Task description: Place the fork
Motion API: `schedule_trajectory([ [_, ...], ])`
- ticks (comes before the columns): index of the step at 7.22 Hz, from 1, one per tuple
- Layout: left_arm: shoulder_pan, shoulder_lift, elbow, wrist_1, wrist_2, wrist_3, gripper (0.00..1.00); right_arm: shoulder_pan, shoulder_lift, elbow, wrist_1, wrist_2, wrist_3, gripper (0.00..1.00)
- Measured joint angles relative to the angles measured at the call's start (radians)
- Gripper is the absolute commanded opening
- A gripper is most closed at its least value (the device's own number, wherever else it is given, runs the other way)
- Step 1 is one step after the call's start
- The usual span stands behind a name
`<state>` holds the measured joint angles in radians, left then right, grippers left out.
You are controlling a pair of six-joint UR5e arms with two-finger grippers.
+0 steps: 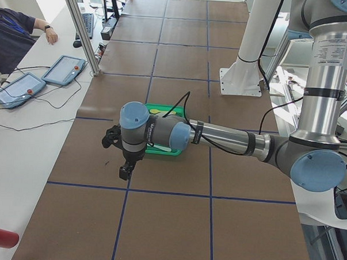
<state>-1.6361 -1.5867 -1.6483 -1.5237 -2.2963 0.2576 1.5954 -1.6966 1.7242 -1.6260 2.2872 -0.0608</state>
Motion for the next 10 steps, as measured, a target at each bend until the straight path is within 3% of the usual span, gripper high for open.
schedule_trajectory([
  [3,-0.015,0.046,0.021,0.027,-0.005,-0.005,1.00,0.000,0.000,0.000,0.000,0.000,0.000,1.00],
  [10,-0.013,0.048,0.017,0.025,-0.071,-0.057,1.00,0.000,0.000,0.000,0.000,0.000,-0.001,1.00],
])
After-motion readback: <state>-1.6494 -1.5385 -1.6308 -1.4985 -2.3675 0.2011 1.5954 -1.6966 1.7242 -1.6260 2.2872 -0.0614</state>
